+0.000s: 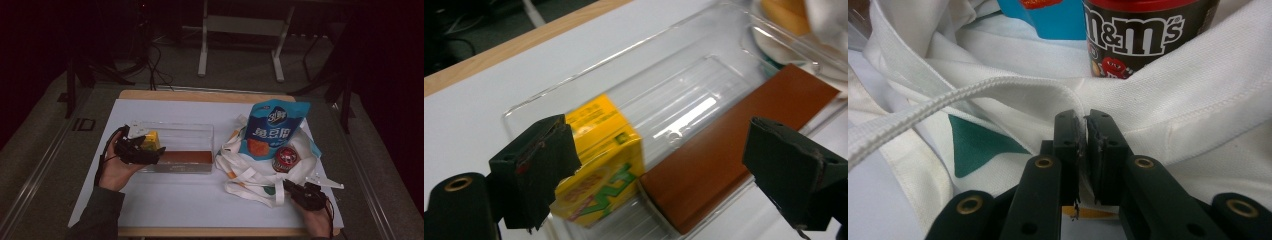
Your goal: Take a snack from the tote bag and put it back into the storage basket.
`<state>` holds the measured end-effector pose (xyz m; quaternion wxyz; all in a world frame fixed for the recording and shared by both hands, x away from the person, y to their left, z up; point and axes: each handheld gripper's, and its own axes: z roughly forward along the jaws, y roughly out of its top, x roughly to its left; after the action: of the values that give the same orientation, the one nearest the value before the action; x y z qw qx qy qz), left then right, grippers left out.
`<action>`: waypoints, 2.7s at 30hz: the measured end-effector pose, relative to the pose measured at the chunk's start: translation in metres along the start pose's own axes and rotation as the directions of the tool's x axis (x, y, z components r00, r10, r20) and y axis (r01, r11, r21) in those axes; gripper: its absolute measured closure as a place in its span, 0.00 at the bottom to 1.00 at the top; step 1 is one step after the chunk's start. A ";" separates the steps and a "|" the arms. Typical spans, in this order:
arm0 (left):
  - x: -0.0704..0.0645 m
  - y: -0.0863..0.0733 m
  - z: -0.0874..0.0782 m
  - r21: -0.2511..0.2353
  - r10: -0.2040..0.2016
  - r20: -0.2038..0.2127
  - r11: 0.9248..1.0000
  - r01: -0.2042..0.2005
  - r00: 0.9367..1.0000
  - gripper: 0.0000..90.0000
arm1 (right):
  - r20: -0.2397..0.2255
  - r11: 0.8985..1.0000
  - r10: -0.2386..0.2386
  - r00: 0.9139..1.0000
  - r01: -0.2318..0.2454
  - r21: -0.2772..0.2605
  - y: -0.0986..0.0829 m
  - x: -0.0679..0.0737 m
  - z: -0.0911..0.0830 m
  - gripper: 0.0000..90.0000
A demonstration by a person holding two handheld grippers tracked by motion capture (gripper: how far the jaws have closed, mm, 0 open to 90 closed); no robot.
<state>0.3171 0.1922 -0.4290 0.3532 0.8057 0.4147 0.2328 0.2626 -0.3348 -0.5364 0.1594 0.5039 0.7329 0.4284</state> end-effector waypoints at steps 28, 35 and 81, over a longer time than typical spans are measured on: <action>-0.055 0.018 0.024 -0.049 0.101 0.187 0.994 -0.093 0.977 0.38 | 0.056 1.000 -0.011 0.998 0.010 0.025 0.007 0.008 -0.003 0.92; -0.067 0.017 0.023 -0.079 0.131 0.236 0.990 -0.116 0.963 0.52 | 0.037 0.999 -0.034 0.999 0.033 0.042 0.016 0.011 -0.013 0.88; -0.109 -0.066 0.054 -0.068 0.143 0.357 0.990 -0.127 0.923 0.61 | 0.066 0.996 -0.083 0.994 0.084 -0.011 0.094 -0.008 -0.030 0.56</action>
<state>0.2604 0.1079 -0.5229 0.4242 0.8533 0.2812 0.1135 0.3027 -0.3442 -0.4461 0.2044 0.4853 0.7448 0.4098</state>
